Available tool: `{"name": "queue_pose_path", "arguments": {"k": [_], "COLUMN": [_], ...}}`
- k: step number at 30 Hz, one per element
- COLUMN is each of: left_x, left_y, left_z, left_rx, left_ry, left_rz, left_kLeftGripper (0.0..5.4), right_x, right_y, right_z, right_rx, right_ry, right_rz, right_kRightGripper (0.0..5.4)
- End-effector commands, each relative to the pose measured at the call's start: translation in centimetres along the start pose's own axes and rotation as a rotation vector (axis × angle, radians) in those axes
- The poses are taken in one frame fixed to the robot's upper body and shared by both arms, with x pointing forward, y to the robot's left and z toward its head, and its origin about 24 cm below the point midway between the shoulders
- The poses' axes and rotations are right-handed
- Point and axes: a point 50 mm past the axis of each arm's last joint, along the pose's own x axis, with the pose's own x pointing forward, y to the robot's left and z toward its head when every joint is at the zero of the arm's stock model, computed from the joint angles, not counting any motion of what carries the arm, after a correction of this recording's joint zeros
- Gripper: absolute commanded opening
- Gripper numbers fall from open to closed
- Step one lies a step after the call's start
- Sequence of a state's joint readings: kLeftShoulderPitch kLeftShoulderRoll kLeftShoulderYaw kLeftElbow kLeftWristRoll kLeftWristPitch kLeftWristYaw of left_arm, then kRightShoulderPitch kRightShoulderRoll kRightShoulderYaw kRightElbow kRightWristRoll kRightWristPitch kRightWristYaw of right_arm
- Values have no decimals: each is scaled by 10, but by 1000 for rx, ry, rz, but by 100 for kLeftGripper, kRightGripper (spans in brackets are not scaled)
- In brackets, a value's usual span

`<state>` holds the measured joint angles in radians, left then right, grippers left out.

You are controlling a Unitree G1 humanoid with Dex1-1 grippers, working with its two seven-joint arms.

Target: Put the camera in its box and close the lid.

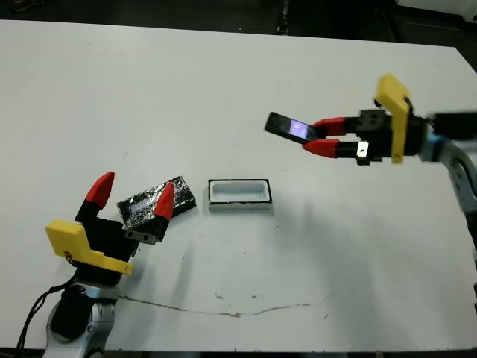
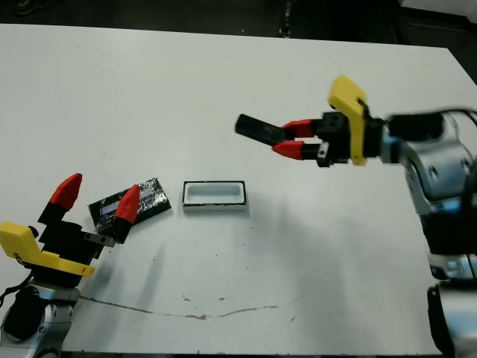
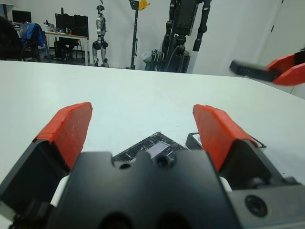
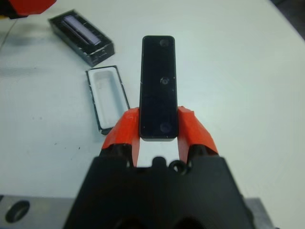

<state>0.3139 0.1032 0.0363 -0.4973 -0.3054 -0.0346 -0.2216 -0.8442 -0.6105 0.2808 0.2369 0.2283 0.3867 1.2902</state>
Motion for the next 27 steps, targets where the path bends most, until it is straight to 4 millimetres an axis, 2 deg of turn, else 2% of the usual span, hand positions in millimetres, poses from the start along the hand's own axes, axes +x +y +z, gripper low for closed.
{"name": "queue_pose_path", "arguments": {"k": [1, 5, 11, 20, 27], "left_x": [-1, -1, 0, 0, -1], "left_y": [1, 1, 1, 1, 1], "left_z": [-3, -2, -2, -3, -3], "left_rx": [7, 9, 19, 10, 9], "left_ry": [19, 20, 15, 15, 13], "left_rz": [7, 8, 5, 4, 6], "left_kLeftGripper": [540, 540, 540, 540, 540], "right_x": [11, 25, 42, 54, 55], "right_y": [-1, 3, 6, 7, 8], "right_z": [9, 16, 14, 11, 10], "right_rx": [-87, -149, -103, -81, -106], "right_ry": [63, 131, 115, 193, 238], "right_rz": [76, 155, 264, 306, 291], "right_kRightGripper": [166, 166, 166, 166, 166]}}
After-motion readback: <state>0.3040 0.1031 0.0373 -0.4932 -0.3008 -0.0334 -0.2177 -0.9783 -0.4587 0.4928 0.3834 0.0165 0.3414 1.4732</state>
